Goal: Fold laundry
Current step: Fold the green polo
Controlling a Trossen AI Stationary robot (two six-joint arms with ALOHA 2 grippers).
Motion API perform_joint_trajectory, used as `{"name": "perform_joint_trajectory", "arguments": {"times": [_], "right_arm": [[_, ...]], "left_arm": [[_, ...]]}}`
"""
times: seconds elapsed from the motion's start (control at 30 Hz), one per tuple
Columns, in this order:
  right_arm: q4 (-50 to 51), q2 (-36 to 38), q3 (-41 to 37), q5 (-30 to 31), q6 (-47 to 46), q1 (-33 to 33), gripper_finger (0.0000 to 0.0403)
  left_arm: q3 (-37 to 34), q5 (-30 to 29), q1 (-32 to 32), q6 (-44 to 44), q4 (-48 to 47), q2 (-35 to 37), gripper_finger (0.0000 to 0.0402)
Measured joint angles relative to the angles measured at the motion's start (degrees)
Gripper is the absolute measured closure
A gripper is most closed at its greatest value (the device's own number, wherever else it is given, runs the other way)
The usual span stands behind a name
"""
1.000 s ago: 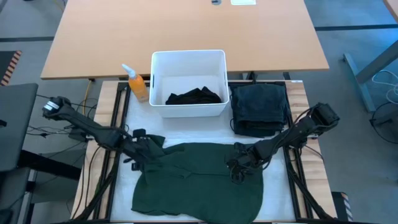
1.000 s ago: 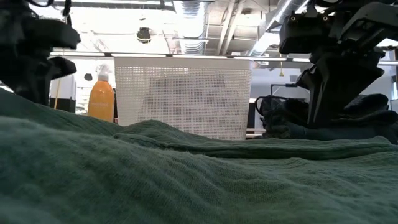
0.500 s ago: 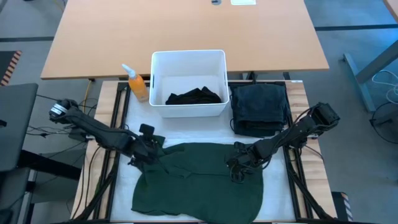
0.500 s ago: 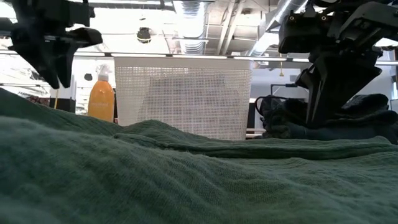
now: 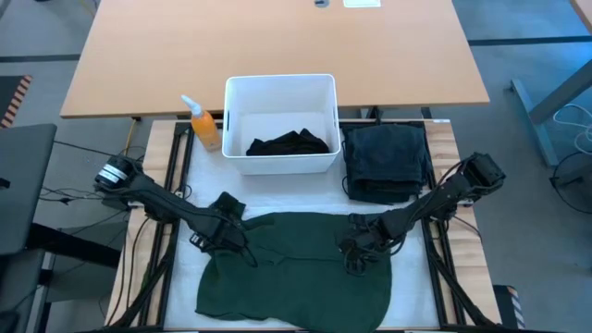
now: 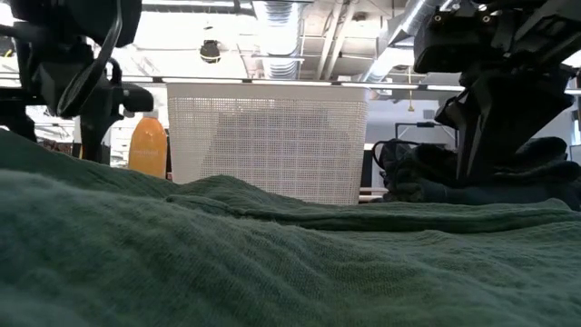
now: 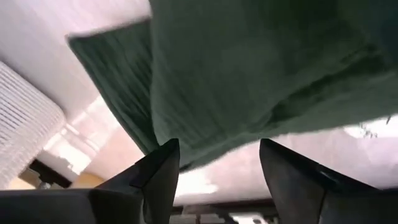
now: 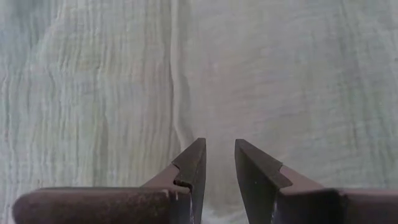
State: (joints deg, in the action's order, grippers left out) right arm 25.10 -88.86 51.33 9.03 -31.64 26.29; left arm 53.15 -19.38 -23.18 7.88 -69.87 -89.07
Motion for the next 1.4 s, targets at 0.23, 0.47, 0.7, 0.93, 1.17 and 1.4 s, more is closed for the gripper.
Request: {"name": "perform_joint_trajectory", "arguments": {"times": [0.23,0.47,0.7,0.93,1.17,1.4], "right_arm": [[0.2,0.0,0.0,0.3,0.0,0.0,0.0291],[0.1,0.0,0.0,2.6,-1.3,1.5,0.0291],[-0.4,-0.1,-0.2,6.5,-5.0,3.3,0.0291],[-7.9,-0.5,-6.0,7.2,-9.5,3.6,0.0291],[-2.2,-0.4,-9.1,7.7,-18.0,4.1,0.0291],[-0.5,0.0,-9.0,4.6,-19.6,5.6,0.0291]], "left_arm": [[0.0,-1.5,0.1,1.6,2.0,-0.1,0.0219],[-3.1,-1.5,0.1,0.6,4.8,-0.1,0.0265],[-4.0,-5.1,0.1,0.5,4.9,-0.1,0.0334],[-4.0,-5.8,2.2,-2.1,4.3,-0.1,0.0399],[-4.0,-5.7,4.4,-5.9,-1.1,1.0,0.0401],[-4.0,-5.4,8.1,-12.3,-4.8,6.3,0.0401]]}}
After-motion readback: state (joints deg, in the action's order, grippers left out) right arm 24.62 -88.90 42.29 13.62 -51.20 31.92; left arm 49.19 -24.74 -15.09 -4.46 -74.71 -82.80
